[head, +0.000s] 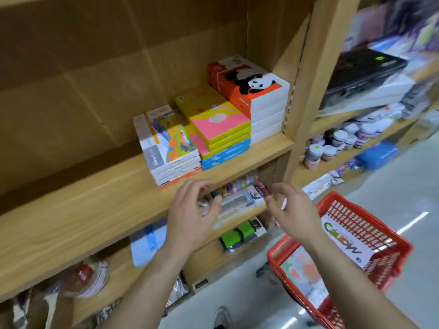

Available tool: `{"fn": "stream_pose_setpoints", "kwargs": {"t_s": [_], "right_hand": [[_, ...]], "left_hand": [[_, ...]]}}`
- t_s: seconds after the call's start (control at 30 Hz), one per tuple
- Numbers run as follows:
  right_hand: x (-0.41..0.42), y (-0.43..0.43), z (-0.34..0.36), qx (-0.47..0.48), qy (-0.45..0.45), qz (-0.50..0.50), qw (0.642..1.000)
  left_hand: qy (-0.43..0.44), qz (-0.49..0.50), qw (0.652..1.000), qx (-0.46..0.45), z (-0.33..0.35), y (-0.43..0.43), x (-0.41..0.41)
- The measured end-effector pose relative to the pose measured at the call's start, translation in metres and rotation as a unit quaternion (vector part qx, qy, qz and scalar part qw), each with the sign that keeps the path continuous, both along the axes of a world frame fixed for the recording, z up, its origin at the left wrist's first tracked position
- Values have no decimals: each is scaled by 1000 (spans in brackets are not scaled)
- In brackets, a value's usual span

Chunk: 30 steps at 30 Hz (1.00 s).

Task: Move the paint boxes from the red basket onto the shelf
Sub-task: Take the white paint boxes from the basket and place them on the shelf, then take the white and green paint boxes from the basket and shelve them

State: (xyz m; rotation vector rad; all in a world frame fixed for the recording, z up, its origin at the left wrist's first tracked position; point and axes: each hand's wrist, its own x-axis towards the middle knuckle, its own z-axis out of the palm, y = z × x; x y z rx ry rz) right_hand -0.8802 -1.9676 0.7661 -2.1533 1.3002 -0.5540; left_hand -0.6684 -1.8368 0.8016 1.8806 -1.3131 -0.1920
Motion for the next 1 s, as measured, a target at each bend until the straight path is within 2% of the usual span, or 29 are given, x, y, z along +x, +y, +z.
{"fn": "stream_pose_setpoints", "kwargs": {"t_s": [0.07, 0.2, 0.33, 0.43, 0.6, 0.8, 0.87, 1.0], "right_hand": [[-55, -10, -30, 8, 50, -58, 997], [-165, -16, -96, 104, 129, -160, 973], [-239, -11, -159, 197, 194, -210, 938], [-258, -9, -203, 252, 202, -224, 920], [-235, -15, -296, 335, 132, -265, 894], [-196, -11, -422, 450, 97, -340, 820], [-189, -14, -446, 444, 90, -384, 805], [-184, -38, -475, 382, 73, -467, 794]], "left_hand": [[0, -75, 993, 88, -25, -24, -40], [-25, -179, 957, 226, -91, -74, -113], [-43, -253, 910, 326, -163, -111, -161], [-64, -269, 886, 372, -212, -138, -178], [-148, -288, 878, 352, -295, -187, -181], [-196, -338, 885, 254, -373, -227, -172], [-197, -361, 880, 235, -387, -233, -169], [-169, -377, 883, 223, -403, -232, -168]]}}
